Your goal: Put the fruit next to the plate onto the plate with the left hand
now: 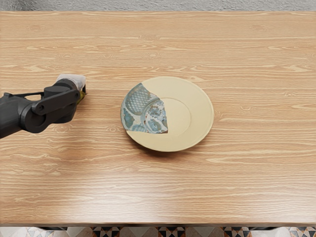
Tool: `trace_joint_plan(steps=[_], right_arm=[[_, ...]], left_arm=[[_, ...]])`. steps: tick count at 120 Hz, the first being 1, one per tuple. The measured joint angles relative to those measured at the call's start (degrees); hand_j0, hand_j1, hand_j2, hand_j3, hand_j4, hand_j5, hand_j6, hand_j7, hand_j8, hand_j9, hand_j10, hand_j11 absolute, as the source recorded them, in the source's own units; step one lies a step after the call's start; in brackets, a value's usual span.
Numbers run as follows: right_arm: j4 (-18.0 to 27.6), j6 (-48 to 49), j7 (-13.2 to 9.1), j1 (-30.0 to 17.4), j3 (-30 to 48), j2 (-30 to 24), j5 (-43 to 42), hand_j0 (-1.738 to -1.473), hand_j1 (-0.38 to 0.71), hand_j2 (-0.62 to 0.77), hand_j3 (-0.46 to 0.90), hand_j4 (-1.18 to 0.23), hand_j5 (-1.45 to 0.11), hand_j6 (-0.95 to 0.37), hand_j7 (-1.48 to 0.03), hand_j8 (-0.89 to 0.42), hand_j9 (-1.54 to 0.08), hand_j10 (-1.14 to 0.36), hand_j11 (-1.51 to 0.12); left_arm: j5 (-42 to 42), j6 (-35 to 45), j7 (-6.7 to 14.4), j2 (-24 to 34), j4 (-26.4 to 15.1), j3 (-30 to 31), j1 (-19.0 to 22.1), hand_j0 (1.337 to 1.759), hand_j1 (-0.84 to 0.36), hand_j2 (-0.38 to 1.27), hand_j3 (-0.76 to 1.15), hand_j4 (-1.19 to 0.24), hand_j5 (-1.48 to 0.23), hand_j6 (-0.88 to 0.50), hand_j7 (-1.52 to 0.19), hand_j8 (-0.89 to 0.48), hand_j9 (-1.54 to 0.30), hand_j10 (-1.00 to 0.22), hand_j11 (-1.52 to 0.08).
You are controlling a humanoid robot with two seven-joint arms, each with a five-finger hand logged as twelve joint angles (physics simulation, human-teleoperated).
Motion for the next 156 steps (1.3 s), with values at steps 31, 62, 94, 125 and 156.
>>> trace_joint_plan(steps=[31,62,94,125,156], right_arm=[[0.0,0.0,0.0,0.0,0.0,0.0,0.0,-1.658,-0.35,0.00,0.00,0.00,0.00,0.00,0.00,0.00,0.00,0.00,0.00],[0.0,0.0,0.0,0.0,0.0,0.0,0.0,-1.658,-0.35,0.00,0.00,0.00,0.00,0.00,0.00,0.00,0.00,0.00,0.00],[0.0,0.0,0.0,0.1,0.0,0.0,0.0,-1.658,-0.35,0.00,0.00,0.00,0.00,0.00,0.00,0.00,0.00,0.00,0.00],[0.0,0.0,0.0,0.1,0.0,0.0,0.0,-1.658,-0.35,0.00,0.00,0.00,0.00,0.00,0.00,0.00,0.00,0.00,0.00],[0.0,0.0,0.1,0.1,0.0,0.0,0.0,-1.658,-0.35,0.00,0.00,0.00,0.00,0.00,0.00,0.00,0.00,0.00,0.00]], left_arm=[[-1.5,-0.7,0.0,0.5,-1.2,-0.1,-0.6,1.652,-0.17,0.16,0.00,-0.42,-0.74,-0.37,-0.76,-0.45,-0.77,-0.59,-0.77],[-2.7,-0.8,0.0,1.1,-3.1,-0.5,-3.0,1.654,-0.22,0.23,0.00,-0.43,-0.76,-0.35,-0.77,-0.40,-0.76,-0.56,-0.77],[-4.2,-0.8,0.0,4.4,-7.5,-0.7,-5.6,1.655,-0.24,0.28,0.00,-0.46,-0.76,-0.36,-0.77,-0.40,-0.76,-0.56,-0.77],[-5.4,-0.7,0.0,5.5,-12.7,-2.6,-7.2,1.656,-0.27,0.32,0.00,-0.46,-0.78,-0.34,-0.78,-0.38,-0.77,-0.55,-0.77],[-6.3,-0.6,-0.1,5.2,-15.5,-4.1,-9.6,1.656,-0.27,0.31,0.00,-0.47,-0.80,-0.33,-0.79,-0.37,-0.78,-0.55,-0.78]])
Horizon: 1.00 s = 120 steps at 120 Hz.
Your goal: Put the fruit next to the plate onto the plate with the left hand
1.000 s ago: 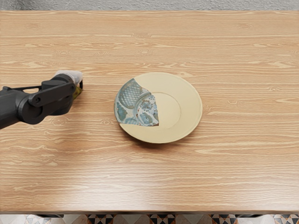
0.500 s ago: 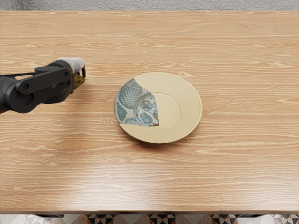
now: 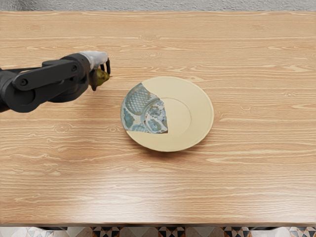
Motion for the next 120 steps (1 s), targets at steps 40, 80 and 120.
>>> trace_joint_plan(steps=[40,80,120], right_arm=[[0.0,0.0,0.0,0.0,0.0,0.0,0.0,-1.658,-0.35,0.00,0.00,0.00,0.00,0.00,0.00,0.00,0.00,0.00,0.00],[0.0,0.0,0.1,-0.1,-0.1,0.0,0.0,-1.658,-0.35,0.00,0.00,0.00,0.00,0.00,0.00,0.00,0.00,0.00,0.00],[0.0,0.0,0.1,-0.2,-0.1,0.0,0.0,-1.658,-0.35,0.00,0.00,0.00,0.00,0.00,0.00,0.00,0.00,0.00,0.00]], left_arm=[[-0.3,0.1,0.0,0.2,-6.7,-2.5,-1.5,1.657,-0.26,0.33,0.00,-0.50,-0.80,-0.34,-0.79,-0.38,-0.78,-0.56,-0.78],[0.5,0.1,0.0,-1.0,-13.5,-3.2,-2.5,1.657,-0.27,0.33,0.00,-0.49,-0.81,-0.33,-0.79,-0.37,-0.77,-0.55,-0.78],[0.7,-0.1,0.0,-4.8,-14.0,-2.7,-1.9,1.657,-0.26,0.33,0.00,-0.51,-0.80,-0.35,-0.79,-0.39,-0.77,-0.56,-0.77]])
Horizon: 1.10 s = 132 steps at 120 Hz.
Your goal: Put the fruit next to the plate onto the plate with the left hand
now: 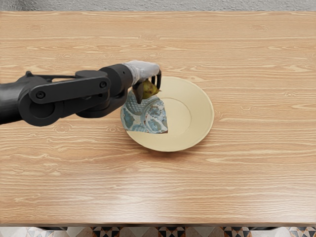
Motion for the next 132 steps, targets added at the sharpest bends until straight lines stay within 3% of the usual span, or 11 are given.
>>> trace_joint_plan(steps=[68,115,132], right_arm=[[0.0,0.0,0.0,0.0,0.0,0.0,0.0,-1.658,-0.35,0.00,0.00,0.00,0.00,0.00,0.00,0.00,0.00,0.00,0.00],[0.0,0.0,0.0,0.0,0.0,0.0,0.0,-1.658,-0.35,0.00,0.00,0.00,0.00,0.00,0.00,0.00,0.00,0.00,0.00],[0.0,0.0,0.0,0.0,0.0,0.0,0.0,-1.658,-0.35,0.00,0.00,0.00,0.00,0.00,0.00,0.00,0.00,0.00,0.00]], left_arm=[[0.0,-0.3,0.0,-1.2,0.0,0.8,3.1,1.657,-0.24,0.30,0.00,-0.53,-0.77,-0.37,-0.75,-0.41,-0.75,-0.58,-0.75],[-0.6,-0.3,0.0,-0.3,-1.8,-0.4,2.3,1.658,-0.08,0.11,0.00,-0.37,-0.49,-0.34,-0.49,-0.35,-0.49,-0.38,-0.49],[-3.2,-4.3,0.0,2.9,-4.5,-5.7,3.1,1.658,0.02,0.07,0.00,-0.28,-0.37,-0.27,-0.37,-0.27,-0.37,-0.28,-0.37]])
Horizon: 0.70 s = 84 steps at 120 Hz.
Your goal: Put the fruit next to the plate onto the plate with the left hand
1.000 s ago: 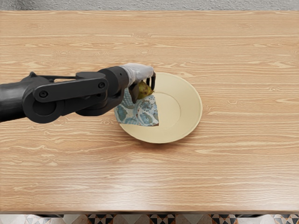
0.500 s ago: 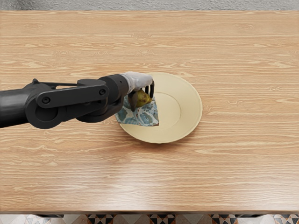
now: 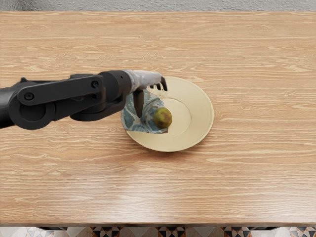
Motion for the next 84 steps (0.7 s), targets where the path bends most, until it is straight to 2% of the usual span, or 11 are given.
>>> trace_joint_plan(steps=[14,19,34,43,65,84], right_arm=[[0.0,0.0,0.0,0.0,0.0,0.0,0.0,-1.658,-0.35,0.00,0.00,0.00,0.00,0.00,0.00,0.00,0.00,0.00,0.00],[0.0,0.0,0.0,0.0,0.0,0.0,0.0,-1.658,-0.35,0.00,0.00,0.00,0.00,0.00,0.00,0.00,0.00,0.00,0.00],[0.0,0.0,0.0,0.0,0.0,0.0,0.0,-1.658,-0.35,0.00,0.00,0.00,0.00,0.00,0.00,0.00,0.00,0.00,0.00],[0.0,0.0,0.0,0.0,0.0,0.0,0.0,-1.658,-0.35,0.00,0.00,0.00,0.00,0.00,0.00,0.00,0.00,0.00,0.00],[0.0,0.0,0.0,0.0,0.0,0.0,0.0,-1.658,-0.35,0.00,0.00,0.00,0.00,0.00,0.00,0.00,0.00,0.00,0.00],[0.0,0.0,0.0,0.0,0.0,0.0,0.0,-1.658,-0.35,0.00,0.00,0.00,0.00,0.00,0.00,0.00,0.00,0.00,0.00]], left_arm=[[-3.0,-3.7,0.0,0.8,-1.1,-3.3,-0.1,1.658,0.15,0.04,0.00,-0.17,-0.23,-0.17,-0.22,-0.17,-0.22,-0.17,-0.22],[-5.1,-6.3,0.0,3.0,-1.3,-5.3,0.0,1.658,0.18,0.04,0.00,-0.15,-0.19,-0.14,-0.19,-0.14,-0.19,-0.15,-0.19],[-17.1,-18.0,0.0,10.4,-2.0,-12.5,0.0,1.658,0.25,0.02,0.00,-0.09,-0.12,-0.09,-0.12,-0.09,-0.12,-0.09,-0.12],[-25.1,-22.1,0.0,13.2,-2.1,-15.0,-0.2,1.658,0.27,0.02,0.00,-0.07,-0.09,-0.07,-0.09,-0.07,-0.09,-0.07,-0.09],[-38.8,-25.3,0.0,21.3,-2.2,-17.3,0.1,1.658,0.30,0.01,0.00,-0.04,-0.05,-0.04,-0.05,-0.04,-0.05,-0.04,-0.05],[-45.4,-25.8,0.0,27.4,-2.3,-17.6,1.6,1.658,0.31,0.01,0.00,-0.03,-0.04,-0.03,-0.04,-0.03,-0.04,-0.03,-0.04]])
